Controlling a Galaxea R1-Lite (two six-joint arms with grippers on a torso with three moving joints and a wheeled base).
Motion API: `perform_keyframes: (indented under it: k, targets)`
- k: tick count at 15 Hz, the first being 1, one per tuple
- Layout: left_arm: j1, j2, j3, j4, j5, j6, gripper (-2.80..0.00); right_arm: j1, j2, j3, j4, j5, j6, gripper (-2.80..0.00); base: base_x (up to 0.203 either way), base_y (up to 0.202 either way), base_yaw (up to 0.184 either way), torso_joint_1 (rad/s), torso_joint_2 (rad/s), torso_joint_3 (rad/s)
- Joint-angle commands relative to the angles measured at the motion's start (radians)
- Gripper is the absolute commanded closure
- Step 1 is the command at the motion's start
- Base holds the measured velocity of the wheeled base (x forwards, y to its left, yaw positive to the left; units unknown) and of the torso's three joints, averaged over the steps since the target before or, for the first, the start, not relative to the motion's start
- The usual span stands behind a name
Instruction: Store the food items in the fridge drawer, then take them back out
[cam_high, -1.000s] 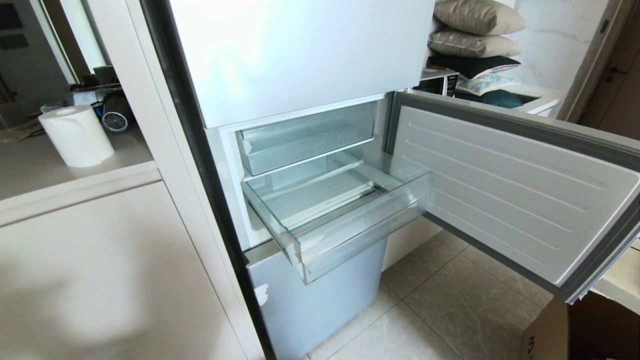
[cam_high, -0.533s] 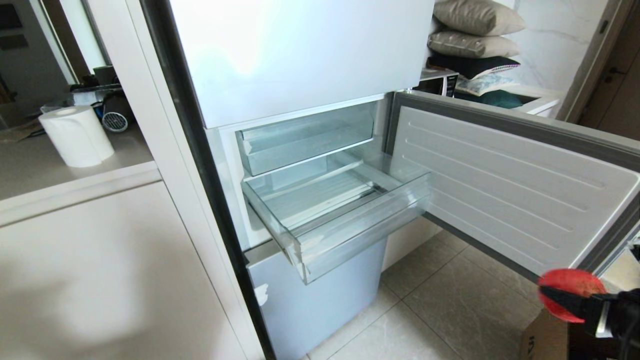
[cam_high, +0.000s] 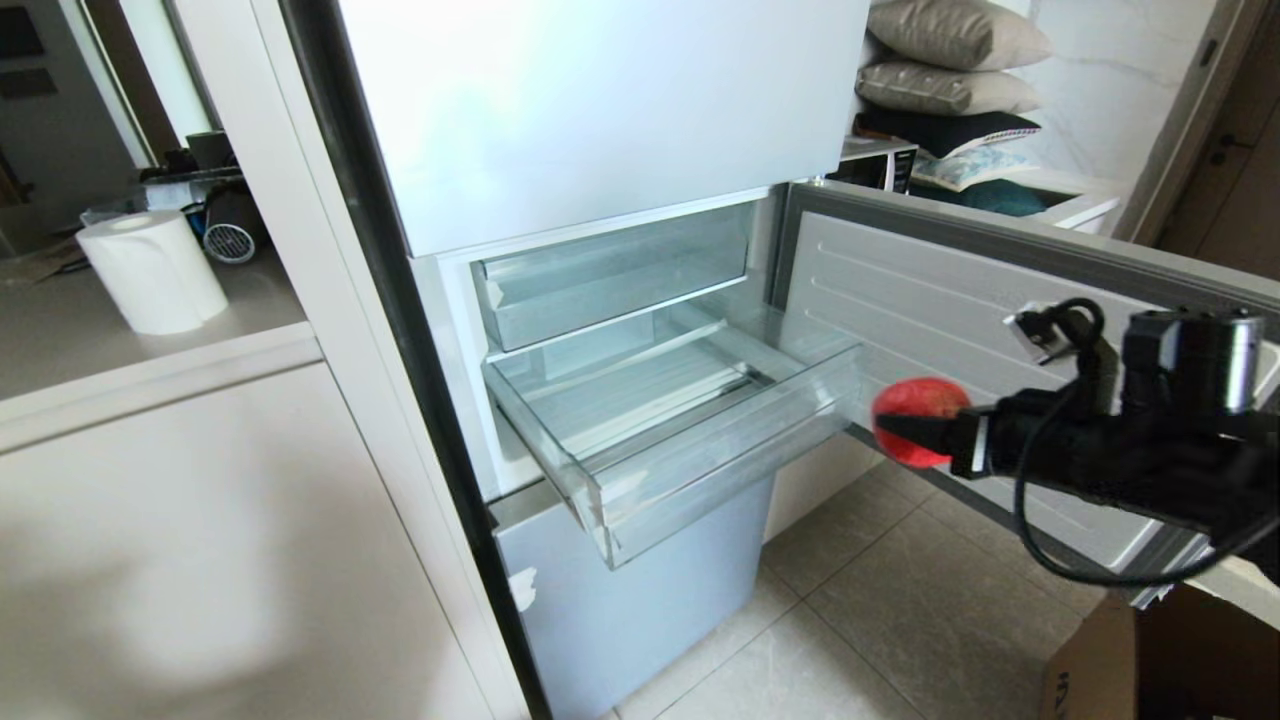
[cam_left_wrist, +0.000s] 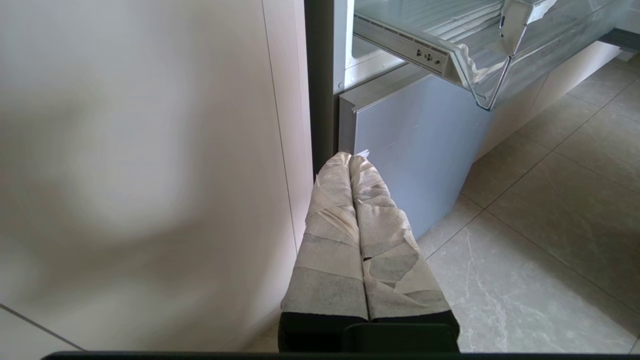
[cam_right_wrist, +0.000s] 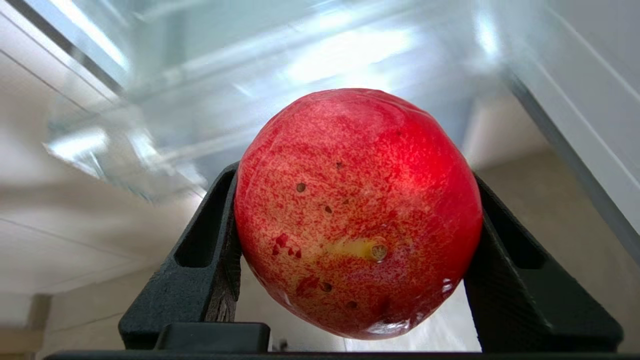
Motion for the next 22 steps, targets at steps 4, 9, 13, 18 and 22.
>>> perform_keyframes:
  k: [4, 9, 13, 18, 22]
  targets:
    - [0.000, 0.000, -0.001, 0.000, 0.000, 0.000, 0.00, 0.132, 0.323, -0.365, 0.002, -0.045, -0.005, 0.00, 0.000, 0.000, 0.000, 0.000, 0.00, 0.000]
    - [0.000, 0.000, 0.001, 0.000, 0.000, 0.000, 0.00, 0.193, 0.537, -0.651, -0.006, -0.153, -0.033, 0.00, 0.000, 0.000, 0.000, 0.000, 0.00, 0.000]
    - [0.000, 0.001, 0.000, 0.000, 0.000, 0.000, 0.00, 0.216, 0.682, -0.798, -0.091, -0.259, -0.081, 0.00, 0.000, 0.000, 0.000, 0.000, 0.00, 0.000]
    - [0.000, 0.001, 0.001, 0.000, 0.000, 0.000, 0.00, 0.228, 0.811, -0.963, -0.150, -0.354, -0.102, 0.00, 0.000, 0.000, 0.000, 0.000, 0.00, 0.000]
    - [0.000, 0.000, -0.001, 0.000, 0.000, 0.000, 0.00, 0.228, 0.859, -1.043, -0.143, -0.367, -0.105, 0.00, 0.000, 0.000, 0.000, 0.000, 0.00, 0.000]
